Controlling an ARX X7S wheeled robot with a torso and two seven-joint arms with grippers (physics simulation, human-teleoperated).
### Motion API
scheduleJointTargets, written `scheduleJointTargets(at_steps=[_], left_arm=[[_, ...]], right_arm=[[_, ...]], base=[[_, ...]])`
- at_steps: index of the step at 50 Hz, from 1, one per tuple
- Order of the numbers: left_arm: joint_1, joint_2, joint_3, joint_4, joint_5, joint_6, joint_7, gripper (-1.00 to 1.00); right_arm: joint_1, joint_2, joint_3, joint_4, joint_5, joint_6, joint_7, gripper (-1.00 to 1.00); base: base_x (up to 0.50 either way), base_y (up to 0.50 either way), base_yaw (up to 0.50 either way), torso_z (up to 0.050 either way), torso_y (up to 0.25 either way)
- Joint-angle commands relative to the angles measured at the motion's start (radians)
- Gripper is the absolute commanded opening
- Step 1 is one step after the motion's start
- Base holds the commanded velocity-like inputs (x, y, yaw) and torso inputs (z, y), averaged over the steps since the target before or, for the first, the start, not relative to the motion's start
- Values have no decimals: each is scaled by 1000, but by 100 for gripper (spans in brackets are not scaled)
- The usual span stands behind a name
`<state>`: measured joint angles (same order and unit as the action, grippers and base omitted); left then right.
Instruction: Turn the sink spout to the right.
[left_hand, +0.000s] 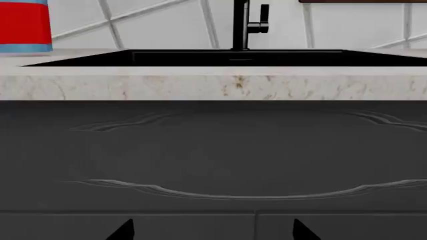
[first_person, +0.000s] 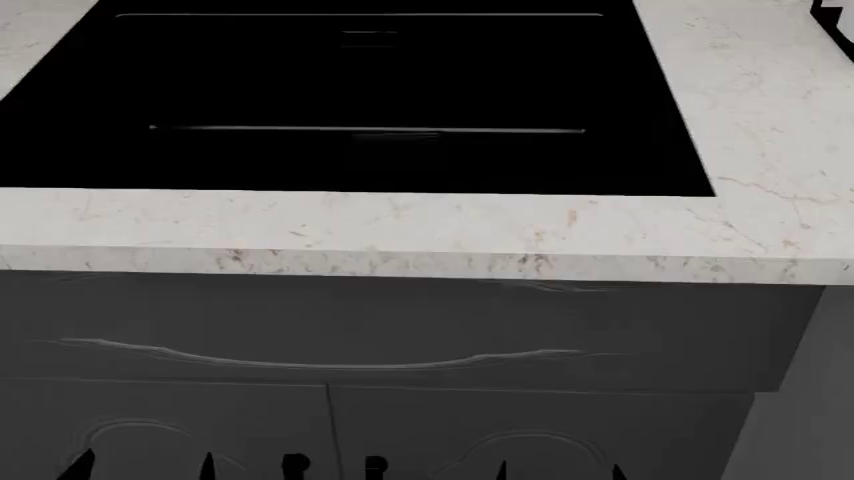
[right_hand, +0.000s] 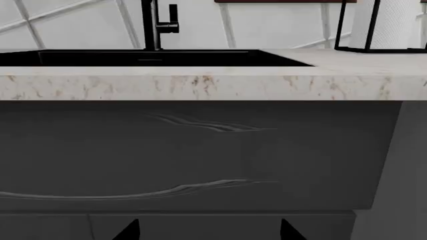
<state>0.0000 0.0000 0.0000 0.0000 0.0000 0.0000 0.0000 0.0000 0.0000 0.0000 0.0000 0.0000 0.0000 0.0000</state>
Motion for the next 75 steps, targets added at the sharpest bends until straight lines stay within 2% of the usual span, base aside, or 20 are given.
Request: scheduleJointTargets(at_steps=[1,11,15,18,19,59,62,63,65,69,70,71,75], left_arm=[[0,-10,11,0,-10,0,-11,100],[2,-43,50,-3,-36,9,-45,100],[3,-57,76,3,8,5,-75,100],[10,-61,61,28,-78,-7,-36,100],[20,-59,55,37,-124,29,-7,100],[12,-108,110,35,-153,24,-73,100],[12,-111,122,41,-126,-4,-98,100],[14,-113,126,37,-117,28,-97,100],[39,-119,137,81,-125,81,-77,100],[44,-124,122,176,-146,21,-104,100],[49,-121,123,184,-78,70,-148,100],[50,-127,128,221,-116,14,-128,100],[54,-133,126,277,-119,-17,-143,100]], right_arm=[[0,9,-13,0,9,0,13,100],[3,40,-54,12,28,-4,52,100],[6,49,-61,20,36,-9,63,100],[9,54,-67,25,41,-12,70,100],[8,56,-68,17,43,-6,73,100],[11,104,-125,17,90,-10,127,100],[3,104,-120,4,109,-5,130,100],[1,107,-125,2,106,-5,130,100],[1,111,-132,-30,98,14,138,100],[-18,121,-139,-157,105,94,152,100],[-12,127,-156,-181,95,173,154,100],[-16,127,-149,-189,103,163,156,100],[-21,144,-149,-276,114,238,161,100]], base=[[0,0,0,0,0],[0,0,0,0,0],[0,0,0,0,0],[0,0,0,0,0],[0,0,0,0,0],[0,0,0,50,0],[0,0,0,50,0],[0,0,0,42,0],[0,0,0,4,0],[0,0,0,0,0],[0,0,0,0,0],[0,0,0,0,0],[0,0,0,0,0]])
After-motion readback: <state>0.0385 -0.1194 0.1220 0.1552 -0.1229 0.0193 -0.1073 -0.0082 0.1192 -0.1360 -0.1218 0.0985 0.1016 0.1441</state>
